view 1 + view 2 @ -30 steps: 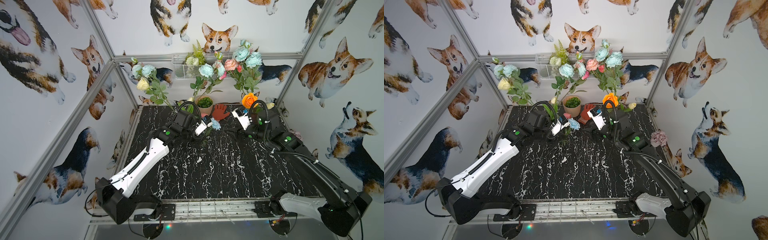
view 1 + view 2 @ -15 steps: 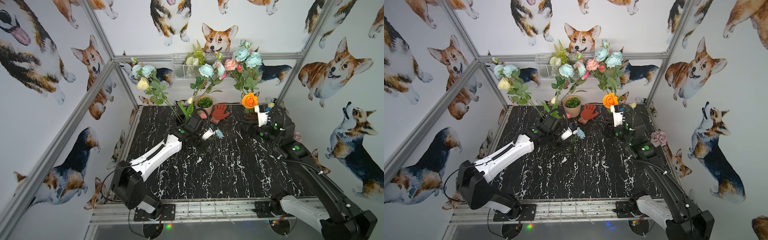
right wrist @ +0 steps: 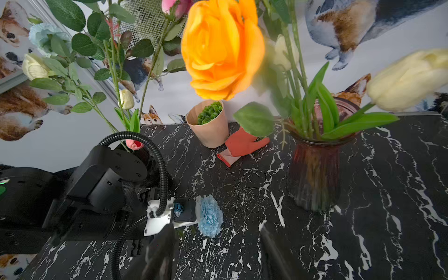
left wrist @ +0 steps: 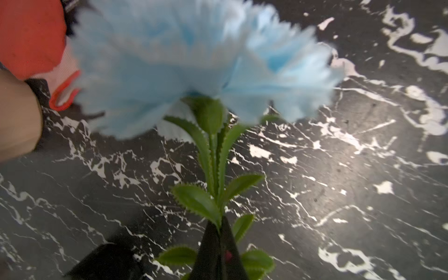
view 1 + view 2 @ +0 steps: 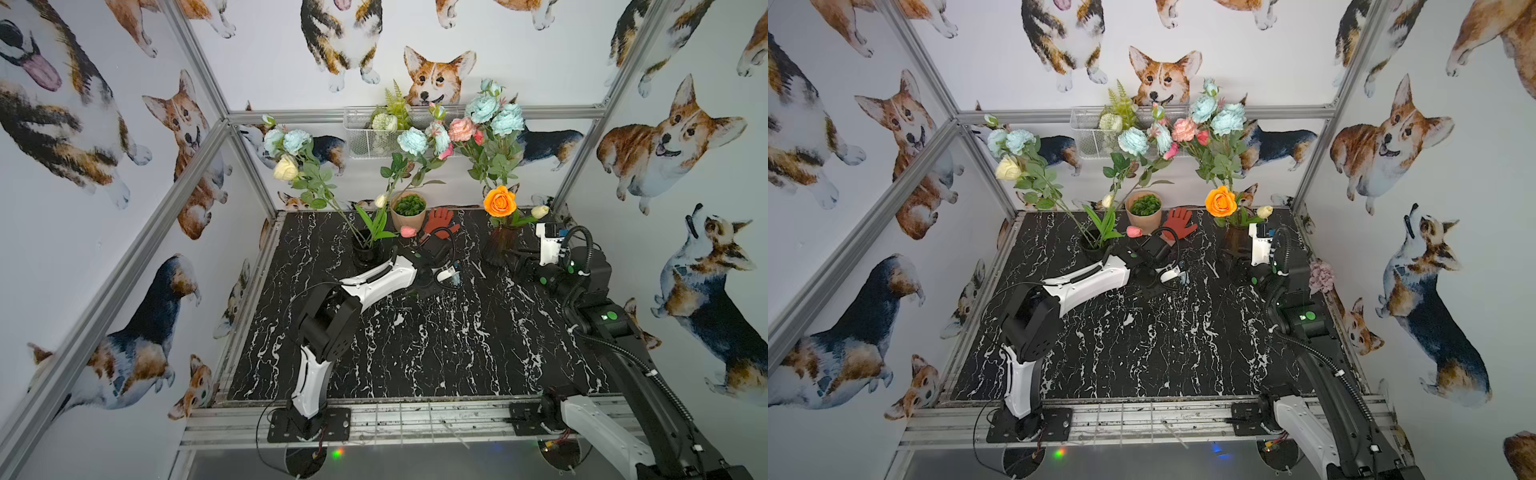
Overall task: Pick out blue flowers from the vase
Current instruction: Place the flower at the center of the board.
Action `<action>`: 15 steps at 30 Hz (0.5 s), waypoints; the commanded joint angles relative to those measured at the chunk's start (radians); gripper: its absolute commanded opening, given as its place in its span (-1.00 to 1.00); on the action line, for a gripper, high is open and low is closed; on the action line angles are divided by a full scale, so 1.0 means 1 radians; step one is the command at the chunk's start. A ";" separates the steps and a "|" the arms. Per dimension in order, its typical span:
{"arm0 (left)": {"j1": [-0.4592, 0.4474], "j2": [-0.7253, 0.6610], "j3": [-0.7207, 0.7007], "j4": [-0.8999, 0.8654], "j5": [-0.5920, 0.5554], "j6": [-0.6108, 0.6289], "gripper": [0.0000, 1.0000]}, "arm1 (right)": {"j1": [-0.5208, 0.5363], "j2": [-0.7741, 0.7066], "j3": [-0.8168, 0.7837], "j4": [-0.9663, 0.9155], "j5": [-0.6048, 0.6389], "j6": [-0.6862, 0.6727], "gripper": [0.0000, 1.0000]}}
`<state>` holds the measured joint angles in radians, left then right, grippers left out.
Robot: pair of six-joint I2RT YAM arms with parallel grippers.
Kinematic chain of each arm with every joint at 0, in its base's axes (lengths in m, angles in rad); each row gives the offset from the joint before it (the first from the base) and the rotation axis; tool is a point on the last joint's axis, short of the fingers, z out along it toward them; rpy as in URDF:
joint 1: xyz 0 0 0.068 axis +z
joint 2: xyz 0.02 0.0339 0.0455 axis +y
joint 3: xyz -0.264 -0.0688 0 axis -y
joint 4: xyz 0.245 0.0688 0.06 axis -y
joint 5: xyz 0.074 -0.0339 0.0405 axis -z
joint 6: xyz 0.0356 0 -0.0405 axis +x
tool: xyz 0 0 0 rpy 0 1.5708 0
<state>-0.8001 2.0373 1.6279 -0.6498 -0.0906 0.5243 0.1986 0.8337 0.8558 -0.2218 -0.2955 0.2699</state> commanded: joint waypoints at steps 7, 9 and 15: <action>-0.008 0.101 0.057 0.112 -0.097 0.282 -1.00 | -0.028 -0.010 -0.044 0.030 0.003 0.044 0.17; -0.008 0.130 0.070 0.121 -0.107 0.325 -1.00 | -0.028 -0.010 -0.052 0.041 -0.001 0.051 0.17; -0.010 0.204 0.135 0.113 -0.074 0.392 -1.00 | -0.030 -0.008 -0.069 0.056 -0.001 0.064 0.17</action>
<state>-0.8097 2.2208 1.7359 -0.5476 -0.1810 0.8375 0.1696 0.8249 0.7910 -0.2146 -0.2897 0.3126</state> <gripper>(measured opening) 0.062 0.584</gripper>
